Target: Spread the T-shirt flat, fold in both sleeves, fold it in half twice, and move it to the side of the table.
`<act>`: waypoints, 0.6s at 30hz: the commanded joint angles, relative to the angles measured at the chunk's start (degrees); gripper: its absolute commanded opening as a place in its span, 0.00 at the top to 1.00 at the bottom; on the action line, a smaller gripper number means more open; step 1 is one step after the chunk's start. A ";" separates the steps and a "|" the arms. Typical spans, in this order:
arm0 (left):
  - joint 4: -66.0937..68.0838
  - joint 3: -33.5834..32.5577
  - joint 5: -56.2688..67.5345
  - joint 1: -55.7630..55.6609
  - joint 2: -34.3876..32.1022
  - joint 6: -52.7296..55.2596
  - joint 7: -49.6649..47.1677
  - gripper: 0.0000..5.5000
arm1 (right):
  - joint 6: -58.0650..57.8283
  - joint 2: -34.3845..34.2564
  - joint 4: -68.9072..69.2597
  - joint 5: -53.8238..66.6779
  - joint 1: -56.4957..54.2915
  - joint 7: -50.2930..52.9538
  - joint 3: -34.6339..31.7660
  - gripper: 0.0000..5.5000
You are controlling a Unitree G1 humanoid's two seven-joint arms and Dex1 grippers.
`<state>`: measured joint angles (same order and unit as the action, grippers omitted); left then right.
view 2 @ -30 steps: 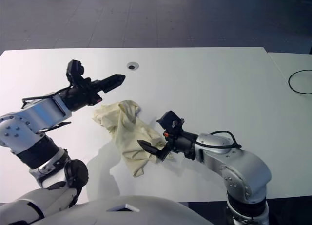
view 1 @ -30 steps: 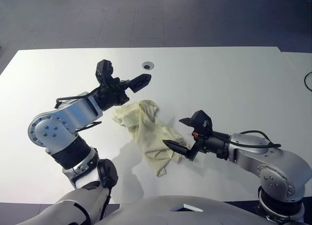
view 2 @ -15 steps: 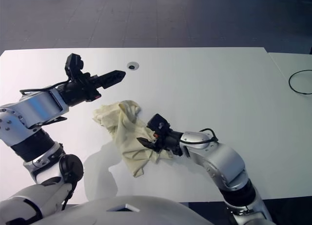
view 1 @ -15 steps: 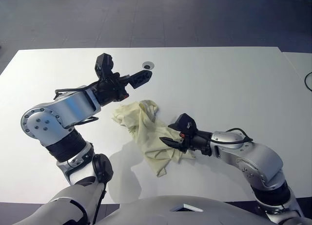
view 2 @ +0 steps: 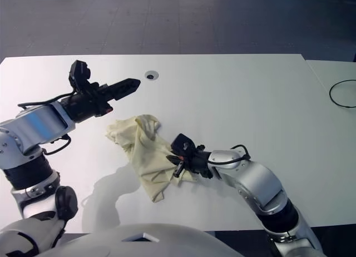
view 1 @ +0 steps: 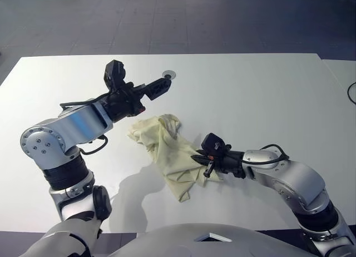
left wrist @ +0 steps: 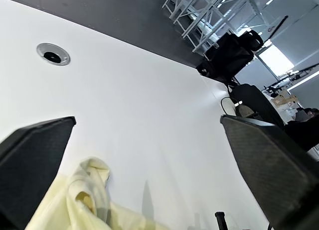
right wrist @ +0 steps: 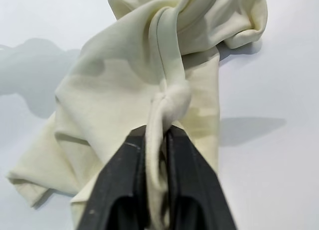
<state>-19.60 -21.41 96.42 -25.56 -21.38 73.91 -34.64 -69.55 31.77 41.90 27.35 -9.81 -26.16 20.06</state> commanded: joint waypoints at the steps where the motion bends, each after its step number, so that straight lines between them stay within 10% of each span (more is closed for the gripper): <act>1: 0.24 2.26 -1.66 0.98 -7.03 -2.57 3.08 0.02 | 0.01 3.14 0.64 0.57 -2.13 -1.94 -1.91 1.00; 10: -1.55 20.95 -38.51 -0.29 -26.47 -17.23 45.28 0.02 | 12.55 18.20 -7.12 -5.24 -0.27 -12.54 -1.38 1.00; 18: 16.00 51.54 -89.48 -10.34 -31.30 -63.17 75.31 0.02 | 18.38 19.08 -11.74 -8.87 -3.43 -16.23 0.25 1.00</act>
<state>-15.34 13.23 34.57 -26.95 -49.63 36.51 27.20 -54.01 49.84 32.39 21.35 -10.72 -40.39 18.70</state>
